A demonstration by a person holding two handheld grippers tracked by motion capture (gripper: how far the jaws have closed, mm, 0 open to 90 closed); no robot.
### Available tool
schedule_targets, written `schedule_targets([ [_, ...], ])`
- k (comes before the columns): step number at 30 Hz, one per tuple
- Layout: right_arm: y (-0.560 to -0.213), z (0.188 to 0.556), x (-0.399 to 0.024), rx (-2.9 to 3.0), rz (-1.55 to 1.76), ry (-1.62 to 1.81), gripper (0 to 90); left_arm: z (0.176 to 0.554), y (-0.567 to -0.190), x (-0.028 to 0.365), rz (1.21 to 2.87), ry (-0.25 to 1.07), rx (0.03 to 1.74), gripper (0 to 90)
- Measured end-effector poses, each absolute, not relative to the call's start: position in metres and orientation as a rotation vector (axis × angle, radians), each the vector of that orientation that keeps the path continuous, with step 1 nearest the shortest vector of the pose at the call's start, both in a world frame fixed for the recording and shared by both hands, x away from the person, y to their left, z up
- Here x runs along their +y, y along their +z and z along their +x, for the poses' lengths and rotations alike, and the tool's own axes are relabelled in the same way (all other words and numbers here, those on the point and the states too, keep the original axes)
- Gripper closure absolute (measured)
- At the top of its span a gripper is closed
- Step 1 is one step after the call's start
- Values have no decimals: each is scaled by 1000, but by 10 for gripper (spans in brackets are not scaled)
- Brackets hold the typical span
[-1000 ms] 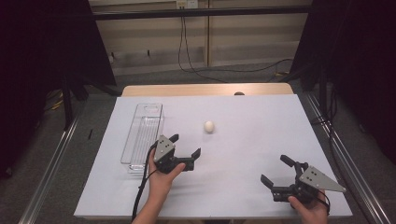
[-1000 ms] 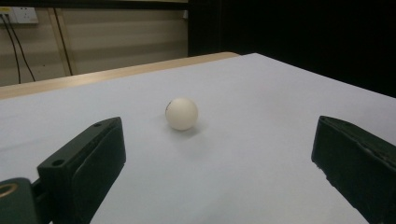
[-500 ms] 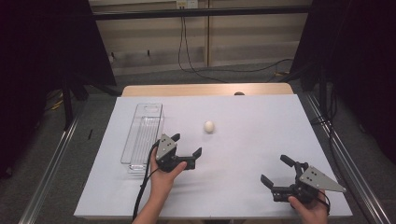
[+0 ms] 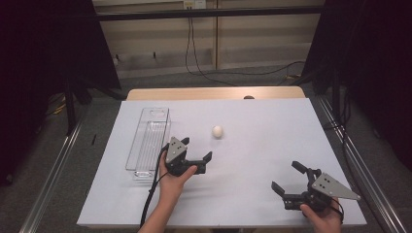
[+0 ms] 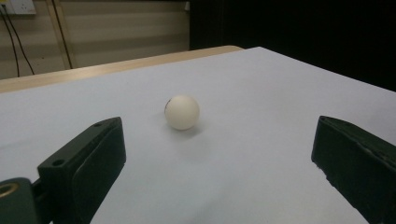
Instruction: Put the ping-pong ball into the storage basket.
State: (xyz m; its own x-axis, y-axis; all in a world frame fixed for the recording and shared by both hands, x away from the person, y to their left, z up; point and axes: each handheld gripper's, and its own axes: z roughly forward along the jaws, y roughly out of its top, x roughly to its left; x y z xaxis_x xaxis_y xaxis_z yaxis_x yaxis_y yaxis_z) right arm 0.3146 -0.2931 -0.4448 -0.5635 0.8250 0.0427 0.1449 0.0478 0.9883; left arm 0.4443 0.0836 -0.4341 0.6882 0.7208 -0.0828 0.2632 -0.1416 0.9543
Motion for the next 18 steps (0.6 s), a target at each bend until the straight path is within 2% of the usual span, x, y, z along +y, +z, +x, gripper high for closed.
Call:
schedule_targets([
  [18, -445, 314, -293, 1763, 979, 1563, 9, 451, -436, 75, 1716, 472, 807, 30],
])
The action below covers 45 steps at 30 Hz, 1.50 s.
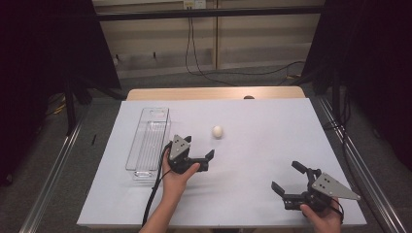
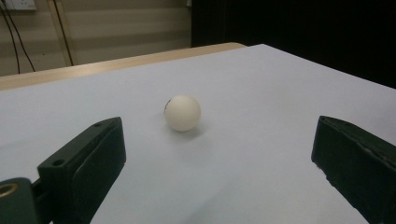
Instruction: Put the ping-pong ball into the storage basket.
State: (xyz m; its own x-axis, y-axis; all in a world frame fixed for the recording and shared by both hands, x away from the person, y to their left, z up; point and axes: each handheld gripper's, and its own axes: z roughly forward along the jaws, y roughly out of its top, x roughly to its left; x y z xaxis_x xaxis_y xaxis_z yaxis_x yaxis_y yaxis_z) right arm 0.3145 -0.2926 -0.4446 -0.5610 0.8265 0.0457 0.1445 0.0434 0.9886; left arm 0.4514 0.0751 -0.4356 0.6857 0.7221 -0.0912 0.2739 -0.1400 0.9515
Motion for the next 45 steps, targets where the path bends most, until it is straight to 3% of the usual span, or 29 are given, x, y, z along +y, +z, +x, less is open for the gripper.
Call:
schedule_targets([
  [45, -445, 316, -294, 1762, 981, 1565, 9, 470, -436, 67, 1728, 483, 851, 32],
])
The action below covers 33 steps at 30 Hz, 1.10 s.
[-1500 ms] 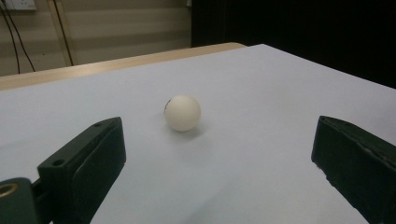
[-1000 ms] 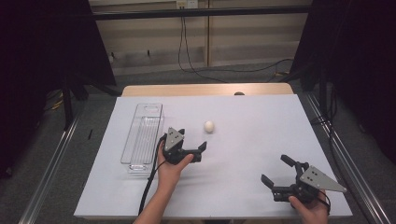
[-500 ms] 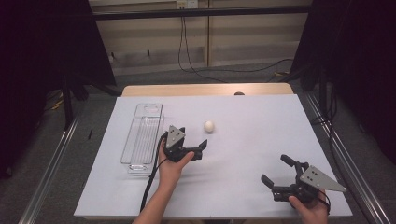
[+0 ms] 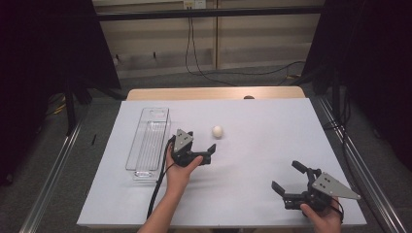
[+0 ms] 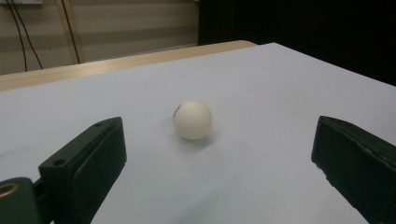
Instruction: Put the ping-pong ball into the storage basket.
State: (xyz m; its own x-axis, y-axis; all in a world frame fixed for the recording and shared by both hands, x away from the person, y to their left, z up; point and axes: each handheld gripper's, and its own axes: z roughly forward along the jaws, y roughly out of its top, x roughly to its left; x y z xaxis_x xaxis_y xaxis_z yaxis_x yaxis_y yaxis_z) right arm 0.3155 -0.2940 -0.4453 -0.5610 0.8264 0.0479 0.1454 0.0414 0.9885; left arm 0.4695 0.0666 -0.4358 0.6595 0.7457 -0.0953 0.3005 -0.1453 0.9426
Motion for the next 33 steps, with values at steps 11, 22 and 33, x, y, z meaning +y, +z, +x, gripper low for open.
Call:
schedule_targets([
  [11, -445, 316, -295, 1764, 976, 1569, 9, 473, -438, 65, 1708, 481, 874, 34],
  [22, -445, 315, -295, 1763, 977, 1570, 9, 475, -439, 64, 1723, 483, 875, 35],
  [33, -445, 315, -295, 1765, 972, 1572, 9, 479, -435, 57, 1753, 485, 881, 31],
])
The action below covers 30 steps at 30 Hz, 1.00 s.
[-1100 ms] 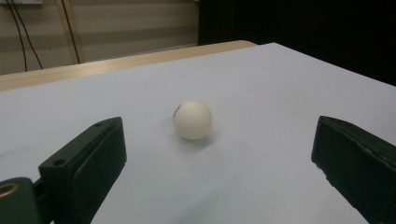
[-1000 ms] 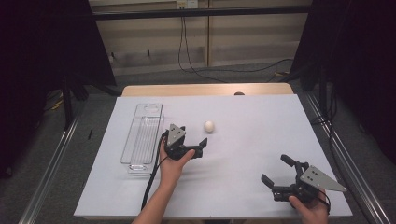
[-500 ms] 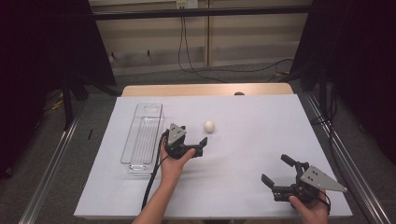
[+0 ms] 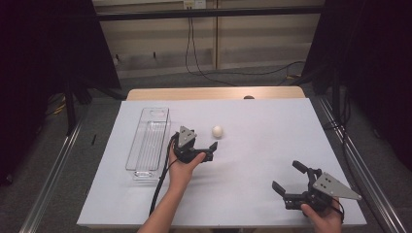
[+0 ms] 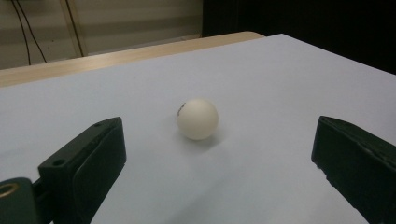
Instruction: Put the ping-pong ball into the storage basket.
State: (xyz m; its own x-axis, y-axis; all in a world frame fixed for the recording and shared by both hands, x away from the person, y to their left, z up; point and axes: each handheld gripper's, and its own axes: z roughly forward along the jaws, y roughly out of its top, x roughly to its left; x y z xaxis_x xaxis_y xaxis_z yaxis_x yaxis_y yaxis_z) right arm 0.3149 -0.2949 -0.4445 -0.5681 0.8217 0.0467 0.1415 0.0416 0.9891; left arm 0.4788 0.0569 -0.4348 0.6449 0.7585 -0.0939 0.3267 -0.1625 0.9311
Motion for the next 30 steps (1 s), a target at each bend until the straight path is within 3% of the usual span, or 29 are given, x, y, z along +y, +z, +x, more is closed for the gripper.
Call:
schedule_targets([
  [30, -444, 315, -295, 1752, 979, 1575, 9, 488, -441, 54, 1782, 485, 909, 32],
])
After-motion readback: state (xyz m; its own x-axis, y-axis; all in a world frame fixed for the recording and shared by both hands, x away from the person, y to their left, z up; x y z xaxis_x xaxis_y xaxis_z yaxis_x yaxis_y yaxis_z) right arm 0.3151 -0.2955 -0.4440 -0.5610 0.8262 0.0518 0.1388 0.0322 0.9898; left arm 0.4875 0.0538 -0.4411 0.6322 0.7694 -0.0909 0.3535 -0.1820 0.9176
